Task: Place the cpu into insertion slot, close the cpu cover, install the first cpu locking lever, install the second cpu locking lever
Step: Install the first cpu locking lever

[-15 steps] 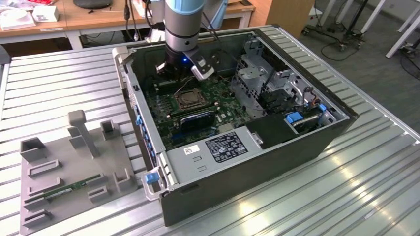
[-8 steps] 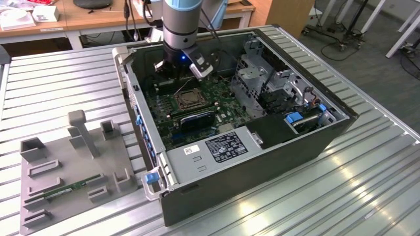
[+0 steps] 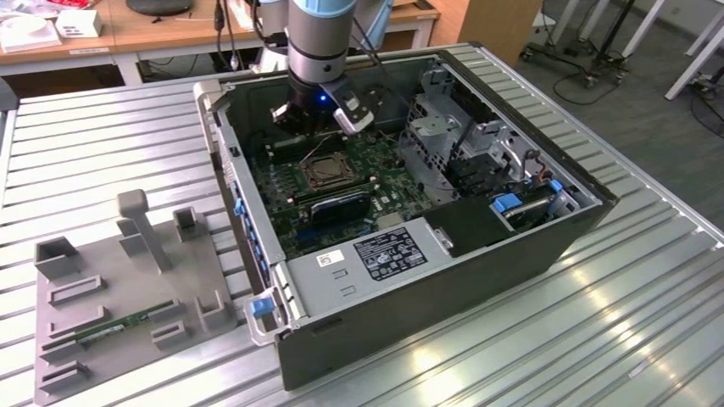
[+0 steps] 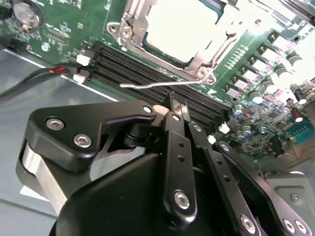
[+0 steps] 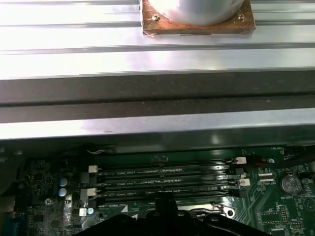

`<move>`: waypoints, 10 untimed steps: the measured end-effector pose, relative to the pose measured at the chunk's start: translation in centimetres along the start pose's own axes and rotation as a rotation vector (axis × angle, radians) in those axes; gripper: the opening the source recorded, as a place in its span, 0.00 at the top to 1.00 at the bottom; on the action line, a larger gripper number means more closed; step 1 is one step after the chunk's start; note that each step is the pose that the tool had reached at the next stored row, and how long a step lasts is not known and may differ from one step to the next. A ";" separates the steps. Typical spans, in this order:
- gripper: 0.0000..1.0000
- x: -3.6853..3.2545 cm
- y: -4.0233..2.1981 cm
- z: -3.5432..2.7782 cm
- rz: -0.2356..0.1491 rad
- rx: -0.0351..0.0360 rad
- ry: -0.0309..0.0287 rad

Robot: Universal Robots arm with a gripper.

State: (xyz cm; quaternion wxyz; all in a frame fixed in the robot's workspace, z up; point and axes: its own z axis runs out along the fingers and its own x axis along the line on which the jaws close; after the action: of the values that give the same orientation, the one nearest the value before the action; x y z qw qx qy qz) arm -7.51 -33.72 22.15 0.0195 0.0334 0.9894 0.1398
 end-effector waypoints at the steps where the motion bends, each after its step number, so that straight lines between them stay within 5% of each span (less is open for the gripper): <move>1: 0.89 -0.12 0.00 0.00 0.000 0.0002 0.0001; 10: 0.89 -0.94 0.05 0.04 0.000 0.0000 0.0000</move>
State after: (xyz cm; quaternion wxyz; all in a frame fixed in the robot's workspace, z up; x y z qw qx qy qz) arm -6.57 -33.72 22.15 0.0195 0.0334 0.9894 0.1398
